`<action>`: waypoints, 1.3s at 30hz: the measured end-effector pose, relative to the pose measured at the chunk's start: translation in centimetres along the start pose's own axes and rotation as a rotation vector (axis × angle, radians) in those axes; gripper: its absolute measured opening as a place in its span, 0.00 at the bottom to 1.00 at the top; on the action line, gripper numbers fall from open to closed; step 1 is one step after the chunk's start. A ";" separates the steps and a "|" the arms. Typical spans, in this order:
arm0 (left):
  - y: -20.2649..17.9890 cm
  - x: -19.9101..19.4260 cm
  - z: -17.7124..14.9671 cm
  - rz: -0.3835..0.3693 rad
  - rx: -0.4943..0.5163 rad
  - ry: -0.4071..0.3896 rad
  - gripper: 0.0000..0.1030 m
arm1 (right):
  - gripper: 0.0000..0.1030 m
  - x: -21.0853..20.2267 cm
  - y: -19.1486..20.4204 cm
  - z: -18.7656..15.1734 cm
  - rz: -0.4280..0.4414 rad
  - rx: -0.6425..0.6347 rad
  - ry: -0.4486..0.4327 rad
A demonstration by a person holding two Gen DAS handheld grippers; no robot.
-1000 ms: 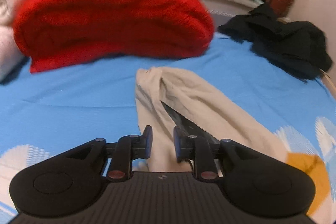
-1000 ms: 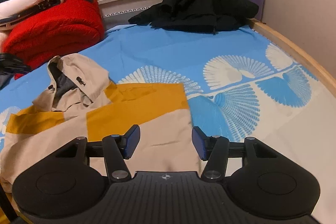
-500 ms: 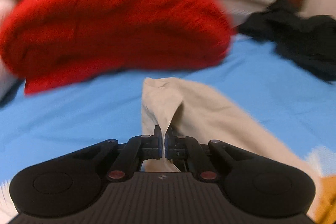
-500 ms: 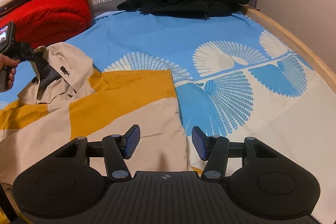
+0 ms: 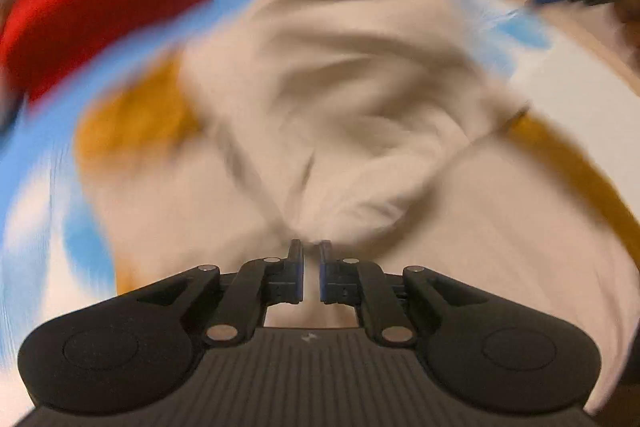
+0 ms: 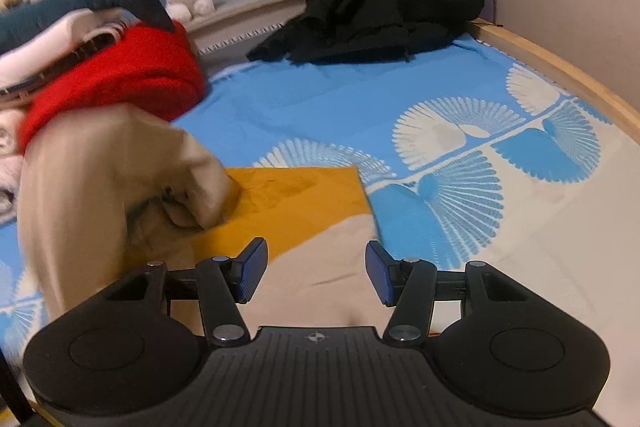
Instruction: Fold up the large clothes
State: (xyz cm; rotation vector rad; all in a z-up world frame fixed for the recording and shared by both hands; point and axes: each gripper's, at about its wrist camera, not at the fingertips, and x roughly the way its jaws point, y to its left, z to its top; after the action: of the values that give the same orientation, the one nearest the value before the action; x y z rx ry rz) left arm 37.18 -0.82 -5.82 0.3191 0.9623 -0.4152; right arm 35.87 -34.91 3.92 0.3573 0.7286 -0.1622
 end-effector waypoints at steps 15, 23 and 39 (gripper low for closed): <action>6.1 4.3 2.1 -0.160 -0.734 -0.084 0.45 | 0.55 6.8 2.3 -4.1 0.174 0.223 0.268; 5.9 8.8 2.5 -0.196 -0.866 -0.040 0.46 | 0.51 10.5 4.6 -5.3 0.193 0.251 0.271; 7.9 7.3 2.9 -0.005 -0.737 -0.016 0.03 | 0.01 11.6 6.3 -8.2 0.133 0.223 0.410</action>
State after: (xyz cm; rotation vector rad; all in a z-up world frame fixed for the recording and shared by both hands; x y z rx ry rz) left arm 46.66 3.40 -9.78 -0.3545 1.0340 -0.0473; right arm 41.03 -26.28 -7.97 0.6621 1.0915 -0.0430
